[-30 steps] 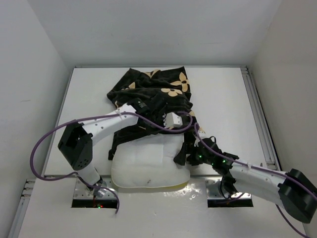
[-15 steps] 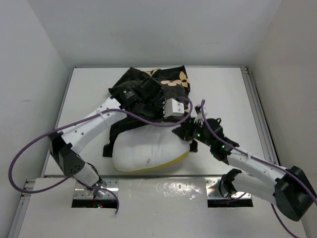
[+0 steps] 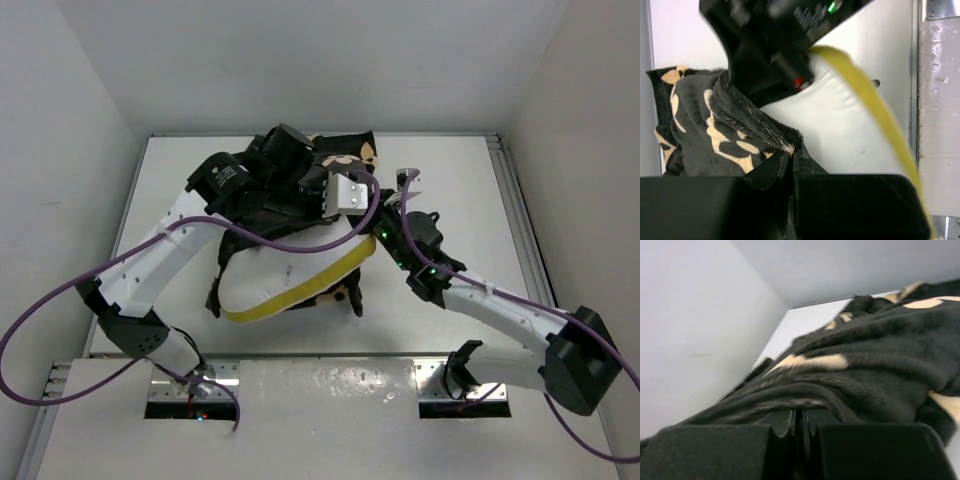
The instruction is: Put the pillow into the pillowcase
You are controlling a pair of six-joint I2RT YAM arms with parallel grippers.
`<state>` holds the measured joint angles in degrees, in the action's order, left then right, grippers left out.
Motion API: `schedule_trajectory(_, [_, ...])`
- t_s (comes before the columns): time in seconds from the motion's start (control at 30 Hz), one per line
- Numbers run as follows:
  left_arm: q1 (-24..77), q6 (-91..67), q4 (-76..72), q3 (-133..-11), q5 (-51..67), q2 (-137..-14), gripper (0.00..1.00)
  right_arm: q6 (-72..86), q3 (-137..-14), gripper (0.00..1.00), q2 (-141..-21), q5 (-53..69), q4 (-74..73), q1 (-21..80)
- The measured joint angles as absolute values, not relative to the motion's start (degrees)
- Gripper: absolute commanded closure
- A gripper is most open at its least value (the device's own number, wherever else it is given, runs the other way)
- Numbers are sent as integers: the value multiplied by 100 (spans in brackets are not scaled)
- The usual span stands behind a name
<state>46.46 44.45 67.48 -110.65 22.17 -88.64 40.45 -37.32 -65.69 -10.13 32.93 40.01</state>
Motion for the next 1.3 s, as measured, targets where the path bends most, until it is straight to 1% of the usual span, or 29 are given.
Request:
schedule_trajectory(0.17, [4659,4543,6886,-11091,2405,-8943,100,4657,-3732,100,-7168,-2346,3371,4305])
schedule_trajectory(0.3, [4661,4703,6934,-11087,2456,-8993,100,5459,-3809,100,-7529,-3148,2932,4198])
schedule_trajectory(0.47, [4652,4923,6906,-10803,2418,-8919,100,5896,-3909,100,-7780,-3465,2392,3822])
schedule_trajectory(0.6, [4604,4960,6525,-9904,2429,-8626,100,5680,-4123,99,-8132,-3334,2222,3719])
schedule_trajectory(0.63, [4595,4932,6326,-9555,2392,-8506,100,5544,-4209,80,-8272,-3114,2220,3658])
schedule_trajectory(0.67, [4584,4899,6180,-9262,2333,-8423,100,5489,-4254,58,-8355,-2965,2217,3623])
schedule_trajectory(0.7, [4554,4823,5887,-8860,2246,-8311,100,5339,-4309,21,-8442,-2825,2193,3586])
schedule_trajectory(0.73, [4512,4744,5690,-8490,2156,-8226,100,5122,-4366,5,-8530,-2637,2097,3520])
schedule_trajectory(0.77, [4462,4637,5496,-8211,2064,-8184,96,4980,-4379,1,-8536,-2510,1984,3489])
schedule_trajectory(0.8, [4364,4517,5266,-7926,1951,-8158,91,4783,-4381,1,-8517,-2438,1785,3452])
schedule_trajectory(0.87, [4217,4281,5035,-7581,1820,-8165,87,4556,-4379,1,-8385,-2287,1435,3326])
schedule_trajectory(0.97, [4056,3929,4718,-7456,1712,-8169,87,4355,-4252,1,-7745,-1999,906,3017])
schedule_trajectory(1.03, [4007,3721,4414,-7456,1638,-8167,88,4348,-4047,1,-6984,-1798,648,2805])
schedule_trajectory(1.07, [4010,3656,4303,-7456,1601,-8171,89,4355,-3966,4,-6608,-1765,552,2733])
schedule_trajectory(1.1, [4027,3579,4198,-7456,1562,-8178,93,4379,-3852,20,-6250,-1739,545,2707])
schedule_trajectory(1.13, [4051,3524,4104,-7456,1509,-8193,94,4407,-3649,56,-5800,-1662,574,2751])
schedule_trajectory(1.17, [4066,3474,4034,-7456,1472,-8221,96,4453,-3452,100,-5494,-1573,587,2847])
schedule_trajectory(1.2, [4082,3430,3966,-7456,1428,-8265,98,4626,-3210,100,-5159,-1503,596,2993])
schedule_trajectory(1.27, [4084,3371,3879,-7456,1365,-8383,100,5085,-2683,99,-4724,-1492,607,3400])
schedule_trajectory(1.3, [4084,3352,3854,-7456,1337,-8440,100,5299,-2403,89,-4622,-1500,628,3603])
